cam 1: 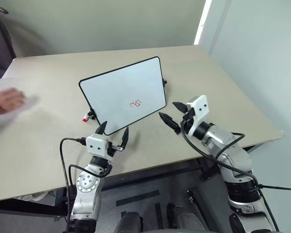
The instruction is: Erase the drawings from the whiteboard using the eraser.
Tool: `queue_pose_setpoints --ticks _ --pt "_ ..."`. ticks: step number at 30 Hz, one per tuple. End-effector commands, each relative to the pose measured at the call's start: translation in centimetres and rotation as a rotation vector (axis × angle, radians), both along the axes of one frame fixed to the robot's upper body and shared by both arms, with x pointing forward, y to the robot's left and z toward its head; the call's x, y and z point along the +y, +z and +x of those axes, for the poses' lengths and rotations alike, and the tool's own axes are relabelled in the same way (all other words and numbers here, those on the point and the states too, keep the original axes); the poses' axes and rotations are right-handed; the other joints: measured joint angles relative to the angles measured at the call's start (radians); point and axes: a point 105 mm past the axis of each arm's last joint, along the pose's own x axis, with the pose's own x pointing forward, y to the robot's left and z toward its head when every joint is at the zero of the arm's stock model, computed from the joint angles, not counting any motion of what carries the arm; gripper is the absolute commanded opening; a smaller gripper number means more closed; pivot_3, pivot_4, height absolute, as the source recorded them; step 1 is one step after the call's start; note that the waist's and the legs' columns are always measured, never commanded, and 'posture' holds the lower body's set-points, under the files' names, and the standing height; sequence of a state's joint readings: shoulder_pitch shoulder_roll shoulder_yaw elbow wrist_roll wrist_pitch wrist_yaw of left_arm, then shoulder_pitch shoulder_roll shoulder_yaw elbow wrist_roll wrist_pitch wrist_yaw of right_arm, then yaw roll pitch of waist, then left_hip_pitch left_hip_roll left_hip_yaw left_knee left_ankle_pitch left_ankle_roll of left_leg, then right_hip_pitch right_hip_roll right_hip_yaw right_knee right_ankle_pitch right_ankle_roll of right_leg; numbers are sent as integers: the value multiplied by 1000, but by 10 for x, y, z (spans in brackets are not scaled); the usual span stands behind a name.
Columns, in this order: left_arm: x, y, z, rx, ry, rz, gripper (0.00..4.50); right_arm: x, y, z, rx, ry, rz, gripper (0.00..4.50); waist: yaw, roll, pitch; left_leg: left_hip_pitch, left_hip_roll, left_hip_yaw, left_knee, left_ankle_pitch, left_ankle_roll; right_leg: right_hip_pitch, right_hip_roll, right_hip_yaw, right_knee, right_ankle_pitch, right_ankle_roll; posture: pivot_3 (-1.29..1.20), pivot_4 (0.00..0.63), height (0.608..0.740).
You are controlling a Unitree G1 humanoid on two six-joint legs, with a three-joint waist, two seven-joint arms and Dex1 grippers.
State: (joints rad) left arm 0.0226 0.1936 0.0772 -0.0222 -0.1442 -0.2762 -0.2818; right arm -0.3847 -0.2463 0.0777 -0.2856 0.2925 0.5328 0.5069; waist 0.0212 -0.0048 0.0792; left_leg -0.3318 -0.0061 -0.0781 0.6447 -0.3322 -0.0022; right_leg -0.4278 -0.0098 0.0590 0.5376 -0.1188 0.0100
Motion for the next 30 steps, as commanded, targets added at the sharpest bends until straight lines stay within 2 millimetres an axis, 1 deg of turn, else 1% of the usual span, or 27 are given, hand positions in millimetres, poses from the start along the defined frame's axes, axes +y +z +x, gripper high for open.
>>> queue_pose_setpoints --ticks 1,5,10,14,18,23,24,25,30 --pt "-4 15 -1 -56 -14 14 4500 -3 13 -1 -34 2 25 3843 0 0 0 0 0 0 0 0 0 0 0 0 0 0 0 0 150 740" --pt "-7 11 3 -40 -29 9 4500 -6 14 1 -29 -18 33 3843 0 0 0 0 0 0 0 0 0 0 0 0 0 0 0 0 150 740" --pt "-9 9 3 -35 -36 2 4500 -11 13 1 -6 -31 34 3843 0 0 0 0 0 0 0 0 0 0 0 0 0 0 0 0 150 740" --pt "-14 5 3 -16 -49 12 4500 -26 10 5 36 -72 16 3843 1 0 0 0 0 0 0 0 0 0 0 0 0 0 0 0 150 740" --pt "-17 0 0 -6 -43 7 4500 -50 4 20 104 -172 -30 3843 0 -1 0 0 -1 0 0 0 0 1 -1 0 0 0 0 0 150 740" --pt "-18 -1 -4 -3 -41 2 4500 -67 -4 30 176 -208 -73 3843 0 -1 0 0 0 0 -2 0 0 0 0 0 0 0 0 0 150 740" --pt "-19 -2 -5 -2 -43 2 4500 -71 -5 31 193 -215 -82 4239 0 -1 0 0 0 0 -3 0 0 0 0 0 0 0 0 0 150 740" --pt "-19 -2 -6 0 -42 -2 4500 -75 -9 35 229 -233 -93 4446 0 -1 0 0 0 0 -4 1 0 0 0 0 0 0 0 0 150 740" --pt "-18 -2 -9 -1 -32 -13 4500 -86 -25 47 371 -261 -150 4481 0 -1 0 1 0 1 -5 2 1 0 -1 0 0 0 0 0 150 740"
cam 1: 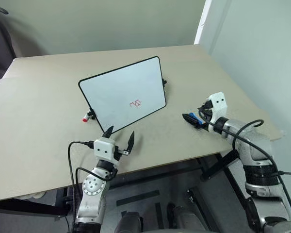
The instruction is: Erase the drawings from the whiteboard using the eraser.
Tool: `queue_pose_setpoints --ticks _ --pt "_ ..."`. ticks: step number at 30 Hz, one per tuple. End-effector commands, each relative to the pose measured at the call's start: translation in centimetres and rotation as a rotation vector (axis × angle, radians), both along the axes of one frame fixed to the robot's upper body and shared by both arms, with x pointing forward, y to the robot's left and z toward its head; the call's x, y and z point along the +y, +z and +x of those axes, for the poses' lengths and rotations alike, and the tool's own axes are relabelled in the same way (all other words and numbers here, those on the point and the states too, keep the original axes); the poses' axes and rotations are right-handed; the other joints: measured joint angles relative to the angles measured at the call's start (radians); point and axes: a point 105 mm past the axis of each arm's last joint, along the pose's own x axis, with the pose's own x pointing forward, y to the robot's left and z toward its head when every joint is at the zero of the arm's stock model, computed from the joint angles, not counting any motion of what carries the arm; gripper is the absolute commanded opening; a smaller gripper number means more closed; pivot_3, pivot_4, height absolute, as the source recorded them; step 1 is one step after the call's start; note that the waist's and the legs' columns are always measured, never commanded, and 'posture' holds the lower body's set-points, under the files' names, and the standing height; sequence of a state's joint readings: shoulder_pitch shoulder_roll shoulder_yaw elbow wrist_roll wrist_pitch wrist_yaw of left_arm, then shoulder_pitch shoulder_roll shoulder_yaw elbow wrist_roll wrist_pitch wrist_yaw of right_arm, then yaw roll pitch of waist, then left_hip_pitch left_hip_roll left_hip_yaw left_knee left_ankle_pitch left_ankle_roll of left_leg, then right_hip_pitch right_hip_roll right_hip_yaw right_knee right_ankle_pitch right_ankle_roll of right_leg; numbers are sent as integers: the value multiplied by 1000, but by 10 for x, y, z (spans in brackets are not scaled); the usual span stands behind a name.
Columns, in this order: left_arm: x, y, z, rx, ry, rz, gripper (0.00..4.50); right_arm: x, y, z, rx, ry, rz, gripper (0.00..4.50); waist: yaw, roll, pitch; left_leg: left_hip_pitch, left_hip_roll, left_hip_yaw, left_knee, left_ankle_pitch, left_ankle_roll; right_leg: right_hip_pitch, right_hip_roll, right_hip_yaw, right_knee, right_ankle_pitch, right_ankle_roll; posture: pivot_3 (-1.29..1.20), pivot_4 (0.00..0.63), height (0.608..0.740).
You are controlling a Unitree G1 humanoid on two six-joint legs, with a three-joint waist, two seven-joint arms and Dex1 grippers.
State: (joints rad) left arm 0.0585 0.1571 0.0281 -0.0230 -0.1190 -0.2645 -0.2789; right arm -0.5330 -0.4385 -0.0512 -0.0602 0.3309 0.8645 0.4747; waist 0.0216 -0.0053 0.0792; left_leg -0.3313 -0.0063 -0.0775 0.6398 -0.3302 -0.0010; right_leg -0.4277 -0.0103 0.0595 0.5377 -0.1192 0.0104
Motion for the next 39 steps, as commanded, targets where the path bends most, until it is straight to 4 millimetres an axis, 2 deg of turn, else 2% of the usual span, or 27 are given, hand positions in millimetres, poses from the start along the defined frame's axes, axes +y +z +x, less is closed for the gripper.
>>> queue_pose_setpoints --ticks 1,7,13,16,23,26,30,34,39 --pt "-1 14 -4 -57 4 -1 4500 -6 1 8 56 -9 -18 4481 0 0 0 0 0 0 0 0 0 0 0 0 0 0 0 0 150 740" --pt "1 15 -6 -61 7 -4 4500 -16 -27 24 165 -51 -136 4481 1 0 0 0 0 0 -2 1 1 -1 0 0 0 0 0 0 150 740" --pt "1 15 -6 -60 9 -3 4500 -20 -31 33 169 -51 -178 4481 1 1 0 0 0 0 -2 1 0 -1 0 0 0 0 0 0 150 740" --pt "2 15 -6 -59 14 -4 4500 -23 -33 35 168 -55 -200 3576 2 1 0 0 0 0 -2 1 0 -1 0 0 0 0 -1 0 150 740" --pt "5 15 -5 -61 21 1 4500 -25 -28 34 146 -46 -220 1114 1 1 0 0 0 0 -2 1 0 -1 0 0 1 1 -1 0 150 740" --pt "6 15 -3 -60 20 2 4500 -23 -14 32 97 -33 -219 1114 2 1 1 0 0 0 -2 0 -1 -1 -1 0 1 1 -1 0 150 740" --pt "6 15 -3 -59 20 3 4500 7 13 20 3 79 -161 1114 0 1 1 0 0 0 -2 0 -1 -1 0 -1 1 1 -1 0 150 740" --pt "6 14 -2 -58 17 6 4500 60 40 5 -90 236 -91 1114 -6 1 0 0 0 0 -2 1 0 -1 1 0 1 1 -1 0 150 740" --pt "7 14 0 -56 15 9 4500 114 52 4 -144 343 -51 1114 -11 1 0 0 1 0 -2 4 4 -2 1 -1 1 1 -2 0 150 740"
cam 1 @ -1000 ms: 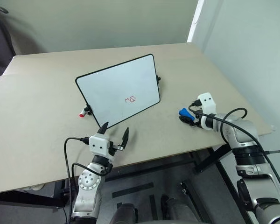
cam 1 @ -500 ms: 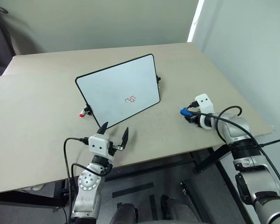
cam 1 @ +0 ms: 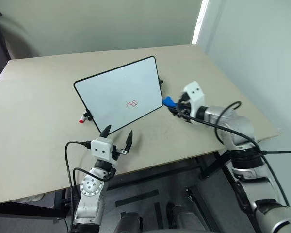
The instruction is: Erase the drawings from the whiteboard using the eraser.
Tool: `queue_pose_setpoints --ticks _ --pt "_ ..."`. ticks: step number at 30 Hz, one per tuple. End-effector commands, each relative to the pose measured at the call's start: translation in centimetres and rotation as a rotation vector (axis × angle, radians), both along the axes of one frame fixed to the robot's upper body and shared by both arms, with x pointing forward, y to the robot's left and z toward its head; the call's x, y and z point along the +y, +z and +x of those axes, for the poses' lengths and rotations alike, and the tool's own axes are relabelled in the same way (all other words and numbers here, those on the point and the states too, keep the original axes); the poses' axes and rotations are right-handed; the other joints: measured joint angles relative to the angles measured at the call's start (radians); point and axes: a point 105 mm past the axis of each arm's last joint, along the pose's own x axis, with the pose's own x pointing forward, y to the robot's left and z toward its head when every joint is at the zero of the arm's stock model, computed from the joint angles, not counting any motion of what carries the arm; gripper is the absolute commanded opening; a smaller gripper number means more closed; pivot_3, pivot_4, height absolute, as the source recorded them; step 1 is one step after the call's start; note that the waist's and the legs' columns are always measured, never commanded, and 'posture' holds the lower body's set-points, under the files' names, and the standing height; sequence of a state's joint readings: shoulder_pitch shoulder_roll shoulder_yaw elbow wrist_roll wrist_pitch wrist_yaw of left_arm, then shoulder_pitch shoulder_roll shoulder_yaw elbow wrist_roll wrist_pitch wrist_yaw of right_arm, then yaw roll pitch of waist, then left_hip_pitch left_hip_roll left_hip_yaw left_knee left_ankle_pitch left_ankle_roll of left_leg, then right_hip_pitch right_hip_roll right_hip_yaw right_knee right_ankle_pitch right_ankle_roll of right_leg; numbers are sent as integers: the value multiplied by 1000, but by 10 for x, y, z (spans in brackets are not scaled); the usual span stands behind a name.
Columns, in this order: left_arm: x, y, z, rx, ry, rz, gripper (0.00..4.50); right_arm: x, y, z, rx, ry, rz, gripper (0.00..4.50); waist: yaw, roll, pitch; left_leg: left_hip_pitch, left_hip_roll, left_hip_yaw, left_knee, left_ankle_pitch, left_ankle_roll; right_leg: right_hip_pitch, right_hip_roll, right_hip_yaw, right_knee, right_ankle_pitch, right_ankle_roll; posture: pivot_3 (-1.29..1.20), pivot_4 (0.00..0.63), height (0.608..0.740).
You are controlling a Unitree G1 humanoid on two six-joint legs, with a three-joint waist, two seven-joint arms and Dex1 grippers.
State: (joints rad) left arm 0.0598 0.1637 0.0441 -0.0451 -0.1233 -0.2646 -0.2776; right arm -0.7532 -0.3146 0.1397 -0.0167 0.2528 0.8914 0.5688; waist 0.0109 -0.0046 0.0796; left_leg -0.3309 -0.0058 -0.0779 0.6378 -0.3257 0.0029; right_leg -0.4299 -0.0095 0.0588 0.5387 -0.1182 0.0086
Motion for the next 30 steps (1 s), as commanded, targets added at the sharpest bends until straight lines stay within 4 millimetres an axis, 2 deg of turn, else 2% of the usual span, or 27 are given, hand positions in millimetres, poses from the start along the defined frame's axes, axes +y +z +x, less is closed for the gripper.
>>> queue_pose_setpoints --ticks 1,6,12,15,22,30 --pt "2 7 1 -33 1 6 4500 31 22 1 -84 63 22 1114 0 0 0 0 0 0 0 0 0 -1 0 0 0 0 0 0 150 740" --pt "3 8 1 -33 4 11 4500 72 29 4 -118 128 38 1114 4 1 1 -1 0 0 -1 -1 0 -5 -1 -1 0 0 -1 0 150 740" --pt "6 9 -3 -38 20 11 4500 89 30 6 -130 163 35 1114 8 2 1 -2 0 -1 -1 -1 -10 -5 -1 -2 0 -1 -10 0 150 740" --pt "7 10 -5 -42 29 11 4500 92 21 14 -108 145 11 1114 8 1 1 -2 -1 -1 -1 -2 -11 -5 -1 -2 1 -3 -15 0 150 740" --pt "9 12 -9 -45 41 8 4500 89 -12 37 -42 46 -92 1114 9 1 1 -1 0 -1 -5 -7 -14 -5 -1 -2 1 -3 -15 0 150 740" --pt "10 13 -12 -48 47 11 4500 75 -41 48 13 -26 -212 1114 7 1 1 0 0 -1 -5 -8 -12 -5 -1 -2 3 0 -17 0 150 740"
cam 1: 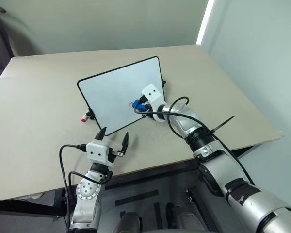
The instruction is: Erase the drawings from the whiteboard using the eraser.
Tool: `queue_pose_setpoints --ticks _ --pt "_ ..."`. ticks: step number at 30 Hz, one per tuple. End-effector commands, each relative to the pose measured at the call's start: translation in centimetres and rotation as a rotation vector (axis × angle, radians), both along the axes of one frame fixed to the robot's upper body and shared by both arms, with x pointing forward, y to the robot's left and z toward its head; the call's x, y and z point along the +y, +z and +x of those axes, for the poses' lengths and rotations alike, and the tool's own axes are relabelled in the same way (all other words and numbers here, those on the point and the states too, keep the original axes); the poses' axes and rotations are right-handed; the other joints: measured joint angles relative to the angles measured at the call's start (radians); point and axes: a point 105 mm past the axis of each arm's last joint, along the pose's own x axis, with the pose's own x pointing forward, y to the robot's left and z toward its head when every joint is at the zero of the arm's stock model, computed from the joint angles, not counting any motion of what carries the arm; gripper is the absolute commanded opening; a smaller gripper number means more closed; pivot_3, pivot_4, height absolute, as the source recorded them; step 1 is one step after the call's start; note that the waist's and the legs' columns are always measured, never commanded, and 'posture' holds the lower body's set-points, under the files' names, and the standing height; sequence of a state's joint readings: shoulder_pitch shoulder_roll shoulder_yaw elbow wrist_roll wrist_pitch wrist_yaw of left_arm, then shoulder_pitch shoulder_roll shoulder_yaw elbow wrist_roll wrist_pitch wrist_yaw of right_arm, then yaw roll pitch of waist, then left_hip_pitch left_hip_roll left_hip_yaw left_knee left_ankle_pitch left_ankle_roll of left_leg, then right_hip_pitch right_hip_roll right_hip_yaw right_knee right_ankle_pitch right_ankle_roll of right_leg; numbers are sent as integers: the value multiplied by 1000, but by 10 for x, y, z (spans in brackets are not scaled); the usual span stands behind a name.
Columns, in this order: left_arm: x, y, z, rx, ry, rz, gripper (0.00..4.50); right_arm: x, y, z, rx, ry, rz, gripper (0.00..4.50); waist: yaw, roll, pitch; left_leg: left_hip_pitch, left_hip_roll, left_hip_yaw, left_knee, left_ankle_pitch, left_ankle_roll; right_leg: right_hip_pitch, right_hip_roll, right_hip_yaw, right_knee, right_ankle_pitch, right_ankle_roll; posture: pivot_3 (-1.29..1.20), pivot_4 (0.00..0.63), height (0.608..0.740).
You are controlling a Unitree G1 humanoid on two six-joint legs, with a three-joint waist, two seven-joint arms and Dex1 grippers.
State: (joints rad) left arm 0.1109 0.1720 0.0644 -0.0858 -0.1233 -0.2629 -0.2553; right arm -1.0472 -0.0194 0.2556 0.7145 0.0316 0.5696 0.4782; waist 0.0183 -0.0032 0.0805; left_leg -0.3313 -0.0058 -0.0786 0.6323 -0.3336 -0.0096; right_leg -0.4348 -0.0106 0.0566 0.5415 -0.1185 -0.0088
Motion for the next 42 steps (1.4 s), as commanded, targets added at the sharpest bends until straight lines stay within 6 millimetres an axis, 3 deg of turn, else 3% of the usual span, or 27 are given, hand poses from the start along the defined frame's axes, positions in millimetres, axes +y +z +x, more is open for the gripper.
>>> queue_pose_setpoints --ticks 1,6,14,19,24,28,31,36,42 --pt "-1 14 -3 -54 -2 6 4500 -7 -3 7 -27 -42 -70 1114 0 0 0 0 0 0 0 0 0 0 0 0 0 0 0 0 150 740" --pt "-1 15 -4 -55 -2 7 4500 -11 -1 12 -27 -63 -83 1114 -1 0 0 -1 0 0 0 1 -1 0 0 0 0 2 -1 0 150 740" --pt "1 15 -5 -53 -2 8 4500 8 42 10 -137 -2 1 1114 -6 0 1 -1 1 0 0 2 -2 -1 1 0 -1 2 -1 0 150 740" --pt "1 15 -6 -53 0 8 4500 17 59 6 -166 23 30 1114 -7 0 1 -1 1 0 0 2 -2 -1 1 0 -1 2 -1 0 150 740" --pt "2 16 -7 -55 5 8 4500 17 38 3 -121 23 -17 1114 -6 0 1 -1 1 0 0 1 -1 -1 1 0 -1 1 -2 0 150 740" --pt "2 17 -8 -56 7 8 4500 7 2 4 -43 -21 -98 1114 -6 0 0 0 1 0 0 1 -1 -1 1 0 -1 1 -2 0 150 740" --pt "3 17 -10 -57 8 8 4500 3 -6 4 -16 -30 -108 1114 -5 0 0 0 1 0 0 1 -1 -1 1 -1 -1 1 -2 0 150 740" --pt "4 18 -11 -55 8 9 4500 2 3 7 -38 -31 -98 1114 -5 0 0 -1 1 0 0 1 -2 -1 1 -1 0 2 -3 0 150 740" --pt "4 18 -9 -54 6 12 4500 15 41 7 -126 8 -17 1114 -6 0 1 -1 1 0 0 1 -2 -1 1 -1 0 2 -3 0 150 740"
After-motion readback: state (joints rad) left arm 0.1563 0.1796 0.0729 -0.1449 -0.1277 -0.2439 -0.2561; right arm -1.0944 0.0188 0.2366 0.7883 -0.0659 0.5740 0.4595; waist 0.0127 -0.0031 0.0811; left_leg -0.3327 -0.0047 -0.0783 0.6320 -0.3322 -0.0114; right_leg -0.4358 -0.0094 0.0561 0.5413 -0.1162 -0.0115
